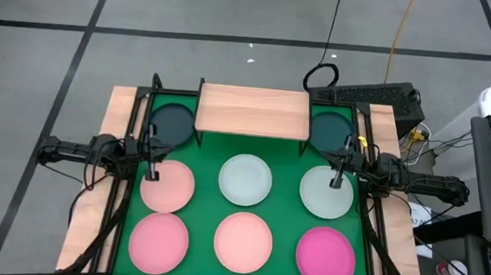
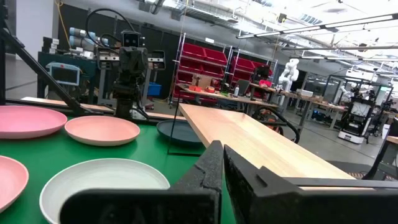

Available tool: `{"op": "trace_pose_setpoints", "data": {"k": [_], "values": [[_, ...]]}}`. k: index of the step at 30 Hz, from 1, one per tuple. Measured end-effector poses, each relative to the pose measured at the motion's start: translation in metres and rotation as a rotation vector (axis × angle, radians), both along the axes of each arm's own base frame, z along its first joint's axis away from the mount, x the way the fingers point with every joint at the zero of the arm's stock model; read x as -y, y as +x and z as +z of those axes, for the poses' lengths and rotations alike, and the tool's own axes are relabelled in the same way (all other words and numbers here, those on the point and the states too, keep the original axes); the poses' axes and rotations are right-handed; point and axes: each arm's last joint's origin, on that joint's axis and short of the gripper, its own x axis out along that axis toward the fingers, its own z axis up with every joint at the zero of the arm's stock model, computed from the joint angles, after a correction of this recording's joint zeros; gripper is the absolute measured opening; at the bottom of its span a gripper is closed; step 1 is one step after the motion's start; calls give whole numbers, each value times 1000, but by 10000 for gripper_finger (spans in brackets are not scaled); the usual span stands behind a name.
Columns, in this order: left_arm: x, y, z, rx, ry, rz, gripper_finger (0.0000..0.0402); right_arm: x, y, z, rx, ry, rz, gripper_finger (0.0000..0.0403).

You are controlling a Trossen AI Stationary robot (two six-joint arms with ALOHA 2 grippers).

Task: Place and stack plates onto a shelf

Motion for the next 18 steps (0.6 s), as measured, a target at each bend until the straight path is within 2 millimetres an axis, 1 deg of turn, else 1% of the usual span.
{"op": "trace_pose_setpoints", "data": {"k": [12,18], "values": [[0,0,0,0,-1,-1,15,0,0,0,0,0,0,0],[0,0,0,8,-64,-21,15,0,0,0,0,0,0,0]]}}
